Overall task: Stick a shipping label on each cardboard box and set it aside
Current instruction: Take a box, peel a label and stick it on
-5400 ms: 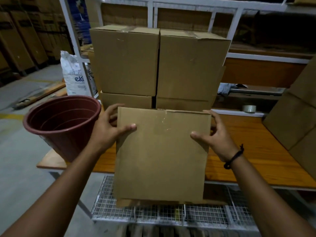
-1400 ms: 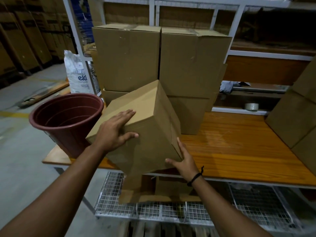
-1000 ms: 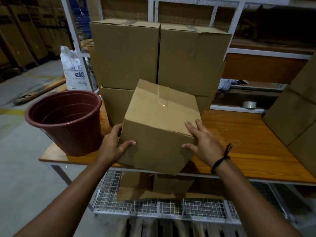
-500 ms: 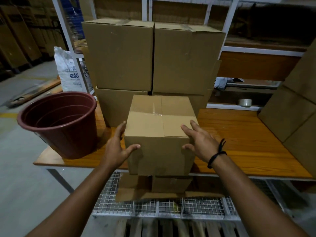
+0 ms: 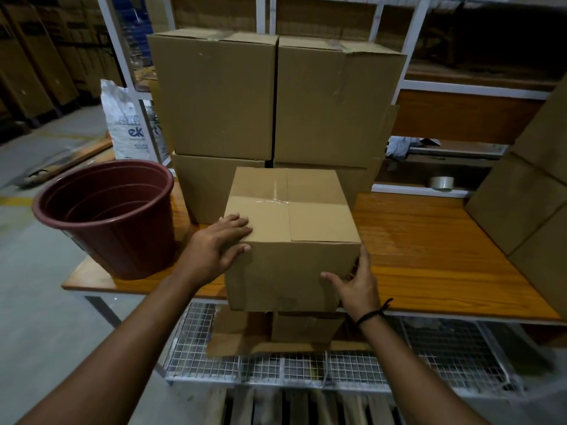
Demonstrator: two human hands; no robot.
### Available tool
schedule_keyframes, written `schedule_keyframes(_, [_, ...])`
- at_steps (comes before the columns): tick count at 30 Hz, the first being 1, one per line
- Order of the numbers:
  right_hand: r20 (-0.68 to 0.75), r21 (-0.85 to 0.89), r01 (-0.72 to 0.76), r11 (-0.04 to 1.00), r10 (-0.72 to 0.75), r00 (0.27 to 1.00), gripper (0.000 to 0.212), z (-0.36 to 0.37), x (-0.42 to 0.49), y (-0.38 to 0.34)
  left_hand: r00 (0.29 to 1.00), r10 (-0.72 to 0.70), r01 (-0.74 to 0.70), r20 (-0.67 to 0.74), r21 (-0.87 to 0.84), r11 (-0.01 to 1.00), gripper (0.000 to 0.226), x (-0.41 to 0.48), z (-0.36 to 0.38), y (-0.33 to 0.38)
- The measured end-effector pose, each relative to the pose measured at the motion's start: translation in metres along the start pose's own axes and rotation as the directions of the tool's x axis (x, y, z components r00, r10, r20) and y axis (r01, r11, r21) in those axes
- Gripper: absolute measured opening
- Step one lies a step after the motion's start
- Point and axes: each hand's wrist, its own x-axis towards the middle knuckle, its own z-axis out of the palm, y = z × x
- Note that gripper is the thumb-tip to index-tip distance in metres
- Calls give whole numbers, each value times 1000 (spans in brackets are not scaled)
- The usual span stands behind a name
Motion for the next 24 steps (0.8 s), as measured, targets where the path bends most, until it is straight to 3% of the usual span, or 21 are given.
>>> schedule_keyframes(3, [-36,-26,41,999,-42,998,96,9,1,-2,1000,-19,17,9,203,979,73,5,-10,9])
schedule_keyframes(6, [-74,-86,125,988,-131,989,86,18,-3,-16,998,55,-61,28,396,916,79,16,-14,34])
schedule_keyframes(10, [-158,-209,271,940,-306,939,76,29,-3,-40,972,-72,-48,222,489,871,94,41,-14,57])
schedule_keyframes(13, [-162,-189,326,926,-357,920,73,34,-1,-47,977,-111,5,181,501,865,82,50,-19,55])
schedule_keyframes(18, [-163,2,282,959,-278,947,74,35,-4,-34,996,56,-86,70,549,831,58,34,-21,36])
schedule_keyframes(21, [-8,22,102,995,-102,995,97,35,-4,-20,997,71,-72,21,517,853,63,26,-23,29])
schedule_keyframes(24, [162,-27,-46,999,50,986,110,38,-1,-8,997,77,-57,-19,495,867,72,19,-26,26])
